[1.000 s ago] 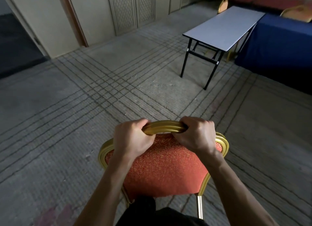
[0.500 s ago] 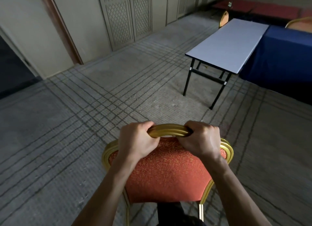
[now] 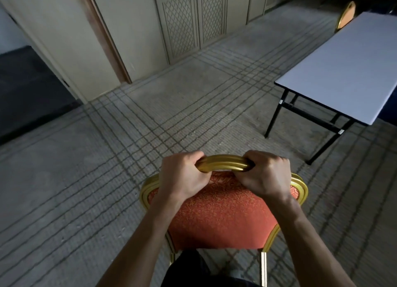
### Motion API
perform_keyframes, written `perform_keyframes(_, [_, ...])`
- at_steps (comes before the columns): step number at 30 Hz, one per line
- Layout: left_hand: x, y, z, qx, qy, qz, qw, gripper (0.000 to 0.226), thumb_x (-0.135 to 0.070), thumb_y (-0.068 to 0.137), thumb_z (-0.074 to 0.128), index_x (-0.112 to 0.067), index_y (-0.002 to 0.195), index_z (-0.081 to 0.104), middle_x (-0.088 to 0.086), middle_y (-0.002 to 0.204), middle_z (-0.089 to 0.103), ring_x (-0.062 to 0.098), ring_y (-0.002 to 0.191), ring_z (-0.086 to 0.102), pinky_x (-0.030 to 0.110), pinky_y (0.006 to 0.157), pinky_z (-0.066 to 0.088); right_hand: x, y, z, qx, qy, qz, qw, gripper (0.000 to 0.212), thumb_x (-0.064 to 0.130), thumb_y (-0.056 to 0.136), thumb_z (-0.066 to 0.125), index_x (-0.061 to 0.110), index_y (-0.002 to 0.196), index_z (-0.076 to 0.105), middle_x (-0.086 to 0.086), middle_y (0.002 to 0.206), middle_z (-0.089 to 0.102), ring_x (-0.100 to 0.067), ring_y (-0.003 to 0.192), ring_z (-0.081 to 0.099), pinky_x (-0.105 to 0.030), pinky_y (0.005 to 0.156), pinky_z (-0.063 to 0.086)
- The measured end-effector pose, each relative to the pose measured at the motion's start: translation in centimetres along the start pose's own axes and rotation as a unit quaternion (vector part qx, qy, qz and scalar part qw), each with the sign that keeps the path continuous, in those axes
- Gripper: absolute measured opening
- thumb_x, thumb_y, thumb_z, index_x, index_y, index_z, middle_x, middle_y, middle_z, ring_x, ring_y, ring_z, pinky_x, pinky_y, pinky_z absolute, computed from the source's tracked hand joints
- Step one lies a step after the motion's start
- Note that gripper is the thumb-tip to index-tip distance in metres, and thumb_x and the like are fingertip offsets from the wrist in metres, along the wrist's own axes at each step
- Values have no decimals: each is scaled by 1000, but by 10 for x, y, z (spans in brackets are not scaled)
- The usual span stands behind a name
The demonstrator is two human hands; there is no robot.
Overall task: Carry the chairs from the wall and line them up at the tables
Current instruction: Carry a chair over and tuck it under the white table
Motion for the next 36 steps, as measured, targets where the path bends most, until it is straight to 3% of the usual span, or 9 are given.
perform_keyframes(2, [18,35,12,-3,-4,-8,1000,43,-33,65,82,-22,61,41,0,52,55,23,51,54,29,48,36,-6,37,23,6,-1,-8,1000,23,43,65,57,20,61,57,6,56,56,-20,52,58,-28,52,42])
perform_keyframes(6, [66,111,45,-4,-5,-21,1000,34,-37,68,79,-16,64,52,-2,54,57,19,53,56,29,49,36,-17,116,75,8,-19,-16,1000,21,41,64,59,20,60,58,6,56,56,-19,51,57,-26,52,39])
perform_keyframes(15, [158,316,91,-18,-40,31,999,34,-40,68,77,-16,65,53,1,55,59,25,56,61,29,50,39,-29,307,163,-3,-47,14,999,25,45,67,58,21,60,57,9,55,54,-16,49,55,-31,50,47])
perform_keyframes(24, [185,479,141,-5,-62,104,993,25,-38,65,72,-17,69,60,1,59,64,27,60,65,33,51,48,-79,441,217,-39,-52,46,997,29,47,71,59,20,62,59,7,57,59,-20,52,60,-35,51,51])
perform_keyframes(31, [210,622,216,8,-45,113,993,24,-32,68,80,-19,70,60,0,59,63,24,58,63,30,52,43,-156,575,293,-35,-29,59,997,25,44,67,62,21,61,55,8,57,56,-17,53,58,-30,52,48])
perform_keyframes(36, [221,711,251,12,-55,108,993,36,-28,69,84,-23,63,50,-1,54,56,21,51,57,29,50,40,-195,665,327,-26,-32,51,998,26,43,63,67,19,62,56,6,57,58,-21,55,61,-30,52,48])
Point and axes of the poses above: each hand's wrist, its own y-axis towards the middle knuckle, its own z-axis out of the palm, x = y × z, the point moved 6 cm from there along y, towards the middle knuckle
